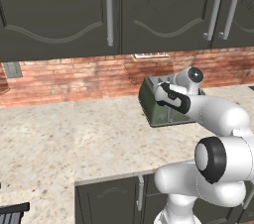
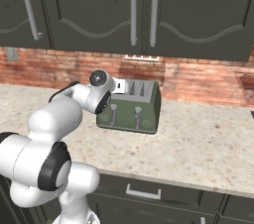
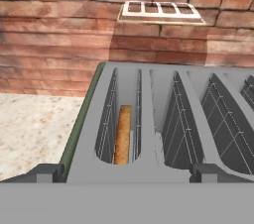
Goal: Start the toaster. Once the lever pops up, take the bread to the plate on the dining counter.
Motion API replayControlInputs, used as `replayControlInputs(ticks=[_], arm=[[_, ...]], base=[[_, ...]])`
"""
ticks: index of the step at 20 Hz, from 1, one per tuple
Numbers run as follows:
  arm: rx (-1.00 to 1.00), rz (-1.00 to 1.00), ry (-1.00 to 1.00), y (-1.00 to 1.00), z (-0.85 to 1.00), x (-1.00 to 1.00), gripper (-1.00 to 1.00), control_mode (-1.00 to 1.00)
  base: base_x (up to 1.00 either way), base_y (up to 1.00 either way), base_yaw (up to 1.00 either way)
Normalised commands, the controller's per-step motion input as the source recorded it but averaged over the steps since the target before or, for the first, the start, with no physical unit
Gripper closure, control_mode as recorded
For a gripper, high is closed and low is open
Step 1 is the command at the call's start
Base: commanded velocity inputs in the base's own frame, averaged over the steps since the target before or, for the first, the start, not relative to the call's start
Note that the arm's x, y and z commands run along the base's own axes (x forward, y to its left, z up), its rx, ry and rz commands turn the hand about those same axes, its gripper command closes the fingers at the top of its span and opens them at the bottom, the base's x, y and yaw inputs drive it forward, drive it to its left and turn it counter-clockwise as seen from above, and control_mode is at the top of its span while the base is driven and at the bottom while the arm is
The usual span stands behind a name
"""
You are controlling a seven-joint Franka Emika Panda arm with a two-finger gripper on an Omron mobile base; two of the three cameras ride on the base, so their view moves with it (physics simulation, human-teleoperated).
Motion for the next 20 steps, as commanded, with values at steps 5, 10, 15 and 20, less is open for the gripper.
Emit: replayControlInputs(ticks=[5, 10, 15, 20], arm=[[0.0, 0.0, 0.0, 0.0, 0.0, 0.0, -1.0, -1.0], [0.0, 0.0, 0.0, 0.0, 0.0, 0.0, -1.0, -1.0], [0.0, 0.0, 0.0, 0.0, 0.0, 0.0, -1.0, -1.0], [0.0, 0.0, 0.0, 0.0, 0.0, 0.0, -1.0, -1.0]], base=[[0.0, 0.0, 0.0], [0.0, 0.0, 0.0], [0.0, 0.0, 0.0], [0.0, 0.0, 0.0]])
